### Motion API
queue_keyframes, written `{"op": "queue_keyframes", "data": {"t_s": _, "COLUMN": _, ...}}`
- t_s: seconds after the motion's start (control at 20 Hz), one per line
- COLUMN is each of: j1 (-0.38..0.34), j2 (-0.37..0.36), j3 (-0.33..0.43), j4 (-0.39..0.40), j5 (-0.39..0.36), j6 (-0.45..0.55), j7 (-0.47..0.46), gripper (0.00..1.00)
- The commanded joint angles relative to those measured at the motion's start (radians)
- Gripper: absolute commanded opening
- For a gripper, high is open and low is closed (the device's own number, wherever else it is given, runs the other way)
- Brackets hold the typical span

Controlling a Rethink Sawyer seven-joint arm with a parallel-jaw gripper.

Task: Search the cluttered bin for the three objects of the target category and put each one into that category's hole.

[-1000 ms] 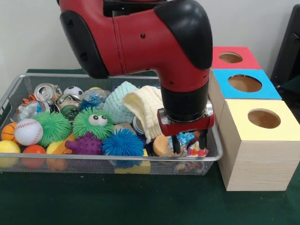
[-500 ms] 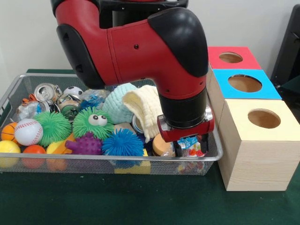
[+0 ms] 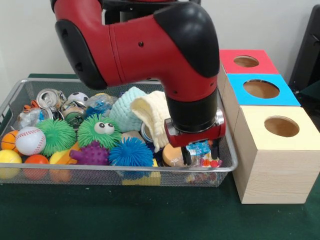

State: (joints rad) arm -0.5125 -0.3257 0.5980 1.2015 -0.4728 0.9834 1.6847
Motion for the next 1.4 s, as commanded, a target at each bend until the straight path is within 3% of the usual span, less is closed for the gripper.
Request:
{"op": "queue_keyframes", "data": {"t_s": 0.05, "j1": 0.005, "j2": -0.119, "j3": 0.045, "j4": -0.038, "j5": -0.004, "j6": 0.251, "j7": -0.32, "gripper": 1.0}}
{"op": "queue_keyframes", "data": {"t_s": 0.55, "j1": 0.002, "j2": -0.148, "j3": 0.056, "j4": -0.006, "j5": -0.001, "j6": 0.281, "j7": -0.259, "gripper": 1.0}}
{"op": "queue_keyframes", "data": {"t_s": 0.7, "j1": 0.017, "j2": -0.145, "j3": 0.023, "j4": -0.003, "j5": -0.017, "j6": 0.255, "j7": -0.183, "gripper": 1.0}}
{"op": "queue_keyframes", "data": {"t_s": 1.1, "j1": 0.128, "j2": -0.216, "j3": -0.22, "j4": 0.011, "j5": -0.011, "j6": 0.292, "j7": 0.307, "gripper": 1.0}}
{"op": "queue_keyframes", "data": {"t_s": 1.25, "j1": 0.161, "j2": -0.228, "j3": -0.291, "j4": 0.011, "j5": 0.032, "j6": 0.315, "j7": 0.43, "gripper": 1.0}}
{"op": "queue_keyframes", "data": {"t_s": 1.4, "j1": 0.187, "j2": -0.248, "j3": -0.353, "j4": 0.039, "j5": 0.075, "j6": 0.269, "j7": 0.538, "gripper": 1.0}}
